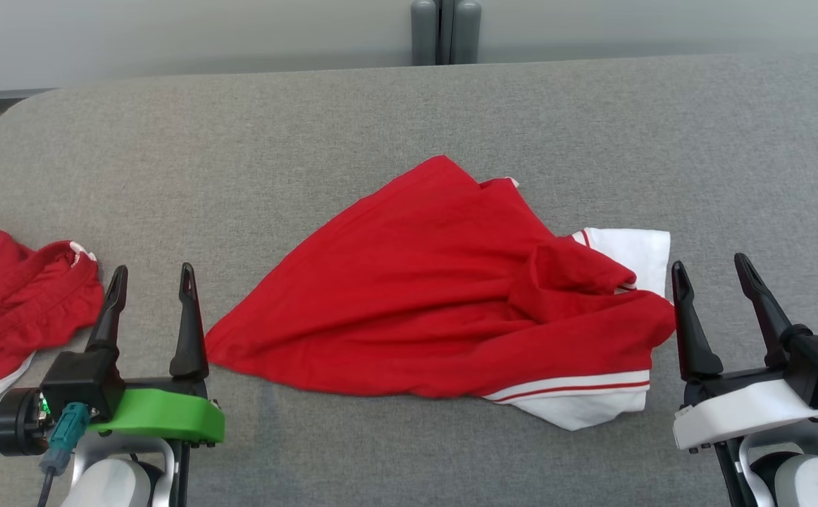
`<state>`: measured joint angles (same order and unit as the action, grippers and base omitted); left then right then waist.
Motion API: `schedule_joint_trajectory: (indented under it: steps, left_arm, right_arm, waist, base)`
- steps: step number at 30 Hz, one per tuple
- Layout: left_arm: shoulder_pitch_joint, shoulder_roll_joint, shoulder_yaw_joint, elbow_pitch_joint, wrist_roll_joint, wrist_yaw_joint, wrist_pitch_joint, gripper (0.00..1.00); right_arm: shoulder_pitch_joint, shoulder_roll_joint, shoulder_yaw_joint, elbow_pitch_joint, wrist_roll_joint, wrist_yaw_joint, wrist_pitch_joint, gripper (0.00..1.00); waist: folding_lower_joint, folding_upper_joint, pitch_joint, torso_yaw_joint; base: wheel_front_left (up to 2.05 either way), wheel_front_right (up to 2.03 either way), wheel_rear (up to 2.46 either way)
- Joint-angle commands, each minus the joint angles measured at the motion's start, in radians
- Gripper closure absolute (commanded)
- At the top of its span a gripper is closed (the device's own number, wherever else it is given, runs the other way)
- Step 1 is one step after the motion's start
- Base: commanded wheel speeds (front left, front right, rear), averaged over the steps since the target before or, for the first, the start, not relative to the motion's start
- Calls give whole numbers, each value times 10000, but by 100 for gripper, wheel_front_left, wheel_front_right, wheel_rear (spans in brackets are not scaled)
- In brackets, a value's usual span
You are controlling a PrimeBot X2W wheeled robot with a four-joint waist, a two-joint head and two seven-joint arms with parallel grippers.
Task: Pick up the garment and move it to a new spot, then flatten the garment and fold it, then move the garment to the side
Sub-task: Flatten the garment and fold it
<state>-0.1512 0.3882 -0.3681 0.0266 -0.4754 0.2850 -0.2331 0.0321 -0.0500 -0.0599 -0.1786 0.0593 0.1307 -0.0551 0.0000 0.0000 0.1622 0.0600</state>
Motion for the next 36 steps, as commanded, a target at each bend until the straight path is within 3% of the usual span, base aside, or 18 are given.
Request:
schedule_joint_trajectory:
  steps: [1, 13, 24, 25, 26, 27, 36]
  left_arm:
    - [211, 72, 5, -63, 13, 57, 37, 0]
    - [14, 197, -107, -404, 70, 114, 316, 0]
    - [-610, 76, -223, -283, 179, -71, 117, 0]
    - [-642, 68, -228, -257, 182, -85, 114, 0]
    - [-681, 61, -230, -231, 190, -99, 85, 0]
    - [-717, 56, -231, -209, 202, -101, 85, 0]
    - [-943, -5, -232, -105, 260, -92, -52, 0]
  right_arm:
    - [87, -18, 0, 3, 63, 1, 3, 0]
    - [-3, -125, -87, 422, 299, 1, 271, 0]
    - [-550, -421, 196, 2560, 847, 1, 348, 0]
    - [-640, -444, 268, 2705, 944, 1, 337, 55]
    - [-748, -483, 367, 2836, 1047, 1, 310, 93]
    - [-842, -512, 435, 2914, 1149, 1, 316, 100]
    - [-1850, -936, 696, 2651, 1444, 1, 5, 100]
  waist:
    - [0, 0, -44, -54]
    - [0, 0, 182, -12]
    - [0, 0, 914, 218]
    - [0, 0, 936, 226]
    - [0, 0, 960, 235]
    - [0, 0, 978, 243]
    - [0, 0, 1135, 292]
  base:
    - [0, 0, 0]
    - [0, 0, 0]
    - [0, 0, 0]
    - [0, 0, 0]
    - [0, 0, 0]
    - [0, 0, 0]
    - [0, 0, 0]
